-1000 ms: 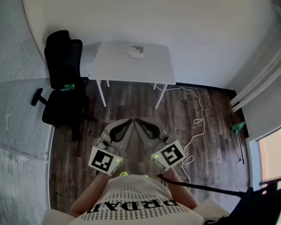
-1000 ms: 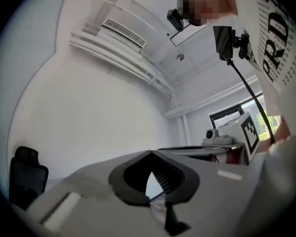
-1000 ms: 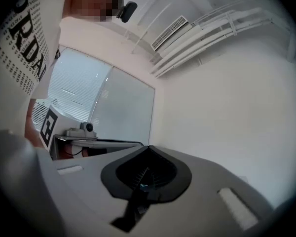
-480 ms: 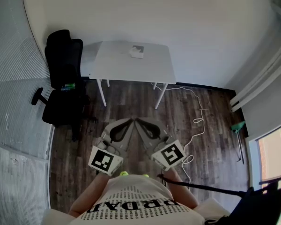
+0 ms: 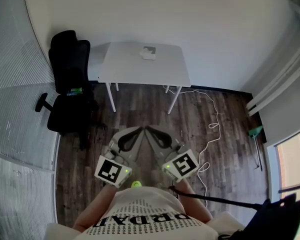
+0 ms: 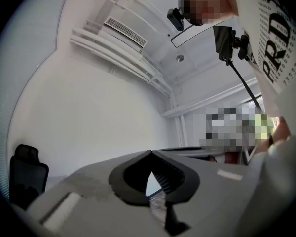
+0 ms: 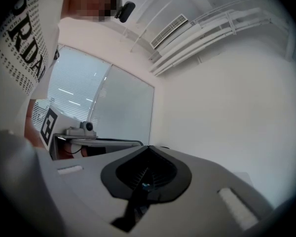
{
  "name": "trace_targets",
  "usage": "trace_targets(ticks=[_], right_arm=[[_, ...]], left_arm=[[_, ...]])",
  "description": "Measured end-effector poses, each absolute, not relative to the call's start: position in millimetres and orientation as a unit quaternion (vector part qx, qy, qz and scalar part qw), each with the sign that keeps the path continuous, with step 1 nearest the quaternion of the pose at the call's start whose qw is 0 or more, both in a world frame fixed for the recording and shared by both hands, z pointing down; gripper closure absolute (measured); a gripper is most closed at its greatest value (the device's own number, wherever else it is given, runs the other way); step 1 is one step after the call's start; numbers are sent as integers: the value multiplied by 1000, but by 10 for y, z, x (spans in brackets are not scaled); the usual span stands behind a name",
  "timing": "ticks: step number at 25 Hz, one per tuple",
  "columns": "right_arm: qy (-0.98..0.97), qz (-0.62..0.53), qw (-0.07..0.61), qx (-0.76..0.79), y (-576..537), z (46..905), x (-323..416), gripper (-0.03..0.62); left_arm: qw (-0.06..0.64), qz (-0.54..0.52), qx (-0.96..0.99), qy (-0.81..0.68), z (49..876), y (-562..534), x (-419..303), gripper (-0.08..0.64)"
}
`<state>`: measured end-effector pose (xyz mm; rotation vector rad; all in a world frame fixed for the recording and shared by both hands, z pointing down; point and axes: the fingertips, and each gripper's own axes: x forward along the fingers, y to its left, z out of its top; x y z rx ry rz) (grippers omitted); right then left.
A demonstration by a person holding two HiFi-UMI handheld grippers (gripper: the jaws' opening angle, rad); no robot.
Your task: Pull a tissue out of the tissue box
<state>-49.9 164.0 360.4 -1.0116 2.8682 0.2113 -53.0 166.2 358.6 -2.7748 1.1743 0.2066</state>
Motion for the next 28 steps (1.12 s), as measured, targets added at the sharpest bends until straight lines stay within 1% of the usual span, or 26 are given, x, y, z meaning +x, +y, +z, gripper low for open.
trace_targets(ticks=[5,14,28], right_arm=[[938,63,43,-338,1576,3620,-605,583],[936,62,43,-344,1517,3640,-539,583],[942,54,40,-329,825,3704,-322,583]], left_arm=[[60,67,-918,387,3594,1600,-638,568],[64,70,-918,386,3602,1570,-575,568],[58,57,-912,403,3623,896,-365,568]])
